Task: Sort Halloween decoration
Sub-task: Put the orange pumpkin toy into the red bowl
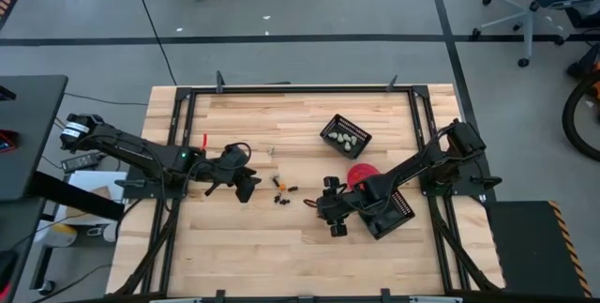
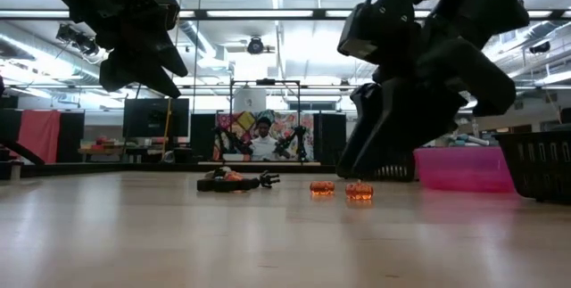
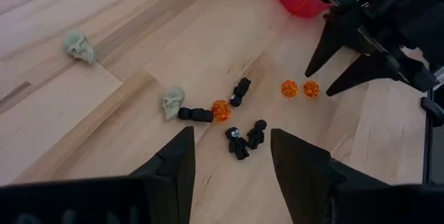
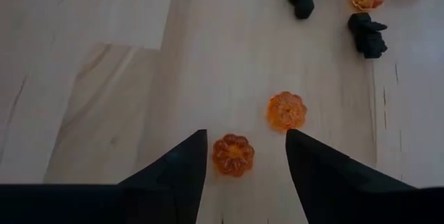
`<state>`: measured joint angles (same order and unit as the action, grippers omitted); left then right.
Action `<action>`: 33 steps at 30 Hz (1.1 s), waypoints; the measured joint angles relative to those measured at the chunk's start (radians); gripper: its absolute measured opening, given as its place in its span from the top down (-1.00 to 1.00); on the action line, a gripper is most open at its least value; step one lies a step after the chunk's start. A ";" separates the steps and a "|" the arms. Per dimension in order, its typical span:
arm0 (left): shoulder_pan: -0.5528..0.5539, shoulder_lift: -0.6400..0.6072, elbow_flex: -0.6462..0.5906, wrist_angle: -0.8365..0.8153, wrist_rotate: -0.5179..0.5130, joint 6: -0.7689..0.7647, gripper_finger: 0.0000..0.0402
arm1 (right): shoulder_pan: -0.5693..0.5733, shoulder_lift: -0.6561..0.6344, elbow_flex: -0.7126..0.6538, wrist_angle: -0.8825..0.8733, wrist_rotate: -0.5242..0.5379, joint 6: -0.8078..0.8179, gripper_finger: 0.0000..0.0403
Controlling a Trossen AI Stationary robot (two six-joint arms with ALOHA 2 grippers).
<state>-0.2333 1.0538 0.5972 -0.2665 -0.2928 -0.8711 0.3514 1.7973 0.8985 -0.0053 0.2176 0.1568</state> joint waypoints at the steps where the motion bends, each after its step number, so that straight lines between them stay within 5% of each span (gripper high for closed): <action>1: 0.000 0.000 0.000 0.000 0.000 0.000 0.19 | 0.000 0.000 -0.007 0.012 0.002 0.000 0.01; 33: 0.000 0.000 0.000 0.000 0.002 -0.006 0.19 | 0.003 0.000 -0.085 0.154 -0.048 -0.037 0.01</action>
<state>-0.2333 1.0538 0.5972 -0.2665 -0.2913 -0.8768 0.3546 1.7973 0.8131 0.1487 0.1698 0.1194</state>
